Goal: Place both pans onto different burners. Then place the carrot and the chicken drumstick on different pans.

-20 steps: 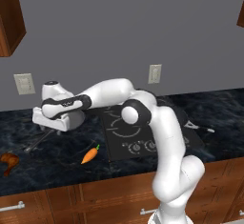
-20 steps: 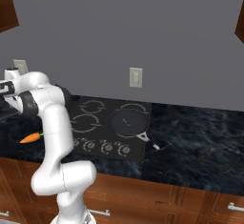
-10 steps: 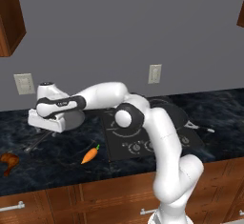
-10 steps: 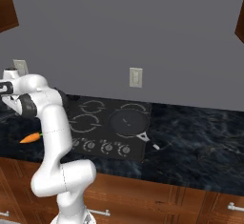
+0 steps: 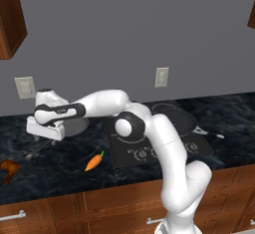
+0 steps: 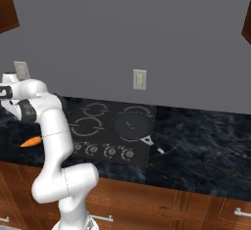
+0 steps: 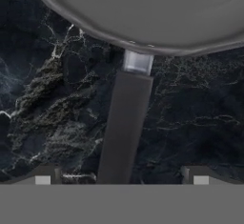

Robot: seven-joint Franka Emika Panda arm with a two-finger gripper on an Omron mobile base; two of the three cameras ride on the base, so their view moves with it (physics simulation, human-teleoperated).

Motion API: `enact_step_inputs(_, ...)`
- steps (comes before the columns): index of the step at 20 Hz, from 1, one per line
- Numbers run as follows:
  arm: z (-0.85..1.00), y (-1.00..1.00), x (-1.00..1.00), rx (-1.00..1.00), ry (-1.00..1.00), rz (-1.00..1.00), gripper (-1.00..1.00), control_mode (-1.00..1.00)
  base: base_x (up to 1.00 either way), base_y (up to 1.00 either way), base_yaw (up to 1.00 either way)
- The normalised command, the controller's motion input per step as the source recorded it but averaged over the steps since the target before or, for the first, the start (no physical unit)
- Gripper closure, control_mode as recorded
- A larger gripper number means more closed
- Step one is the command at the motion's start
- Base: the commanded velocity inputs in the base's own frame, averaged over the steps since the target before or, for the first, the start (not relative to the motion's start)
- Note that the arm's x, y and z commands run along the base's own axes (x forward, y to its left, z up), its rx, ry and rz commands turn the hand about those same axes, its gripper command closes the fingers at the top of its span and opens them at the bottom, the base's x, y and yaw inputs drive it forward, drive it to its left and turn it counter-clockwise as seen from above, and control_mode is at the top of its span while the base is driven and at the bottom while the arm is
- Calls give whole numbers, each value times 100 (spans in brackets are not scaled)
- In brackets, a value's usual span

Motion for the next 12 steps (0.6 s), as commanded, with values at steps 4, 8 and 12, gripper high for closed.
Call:
enact_step_inputs(4,-9,4,2,0,0,0,-100,-100,0,0,0)
enact_step_inputs(8,-3,4,0,0,0,0,-100,-100,0,0,0)
enact_step_inputs(12,-10,1,0,0,0,0,-100,-100,0,0,0)
